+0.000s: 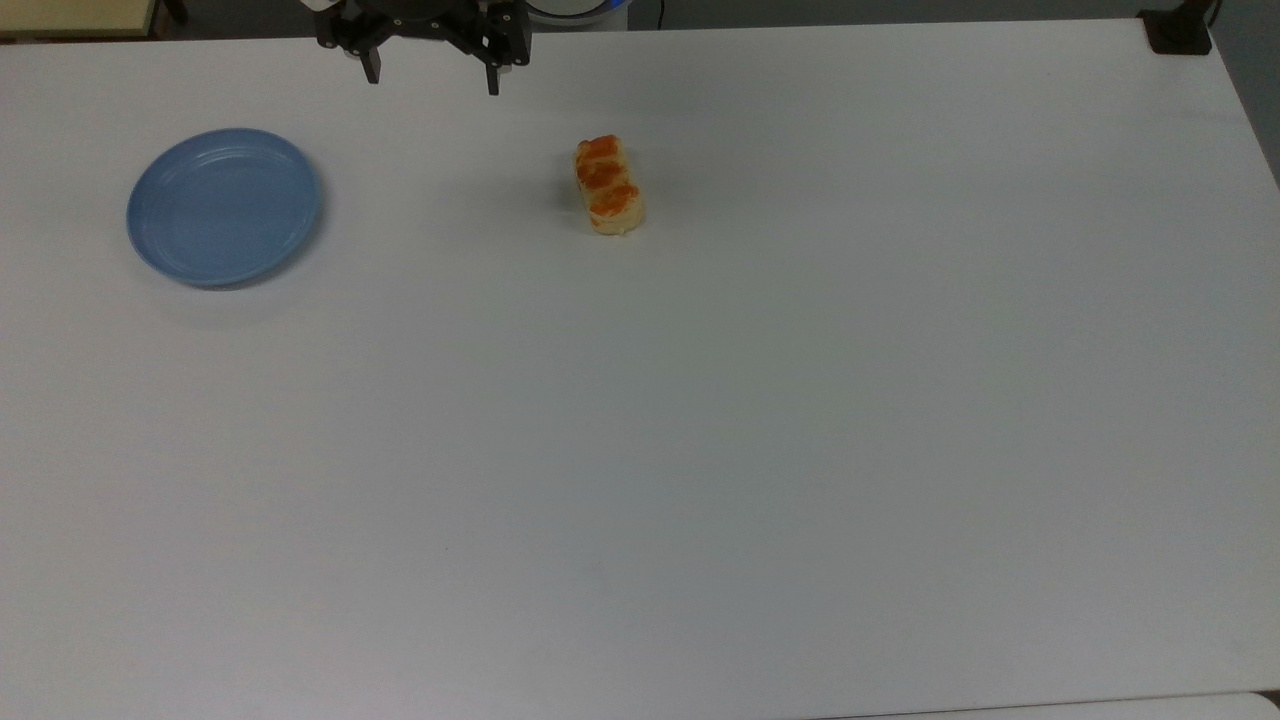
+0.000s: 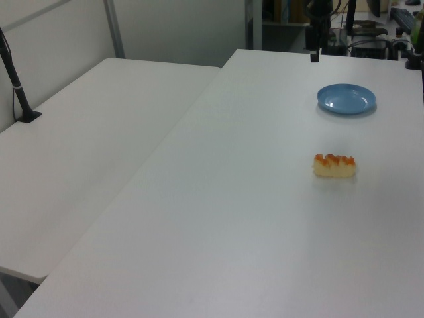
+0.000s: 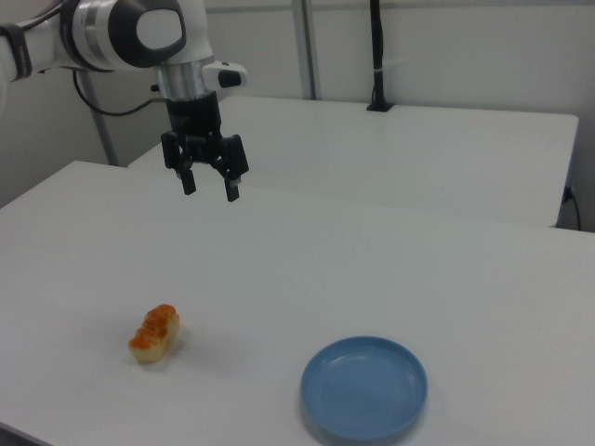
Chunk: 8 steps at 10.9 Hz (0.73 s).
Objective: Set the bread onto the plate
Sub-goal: 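Move the open gripper over the orange-glazed bread roll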
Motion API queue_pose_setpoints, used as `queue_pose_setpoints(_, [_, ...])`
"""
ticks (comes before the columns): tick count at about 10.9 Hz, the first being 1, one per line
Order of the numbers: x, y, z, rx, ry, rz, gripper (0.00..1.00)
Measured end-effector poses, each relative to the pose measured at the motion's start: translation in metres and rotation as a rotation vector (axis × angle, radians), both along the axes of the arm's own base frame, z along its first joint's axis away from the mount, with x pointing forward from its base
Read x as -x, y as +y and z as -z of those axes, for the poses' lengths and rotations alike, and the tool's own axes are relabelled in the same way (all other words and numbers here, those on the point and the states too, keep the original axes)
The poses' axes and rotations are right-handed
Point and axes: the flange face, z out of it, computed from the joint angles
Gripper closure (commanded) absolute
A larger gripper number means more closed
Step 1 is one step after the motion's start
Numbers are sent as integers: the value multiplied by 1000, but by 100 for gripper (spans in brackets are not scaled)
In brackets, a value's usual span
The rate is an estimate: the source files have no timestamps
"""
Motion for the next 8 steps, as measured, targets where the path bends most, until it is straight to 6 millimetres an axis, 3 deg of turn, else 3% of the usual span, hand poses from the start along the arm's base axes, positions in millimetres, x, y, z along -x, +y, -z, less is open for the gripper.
queue_pose_setpoints(5, [24, -2, -42, -6, -66, 4, 0])
queue_pose_setpoints(6, [30, 1, -41, -9, -61, -2, 0])
queue_pose_setpoints(8, [40, 21, -17, -16, -29, -39, 0])
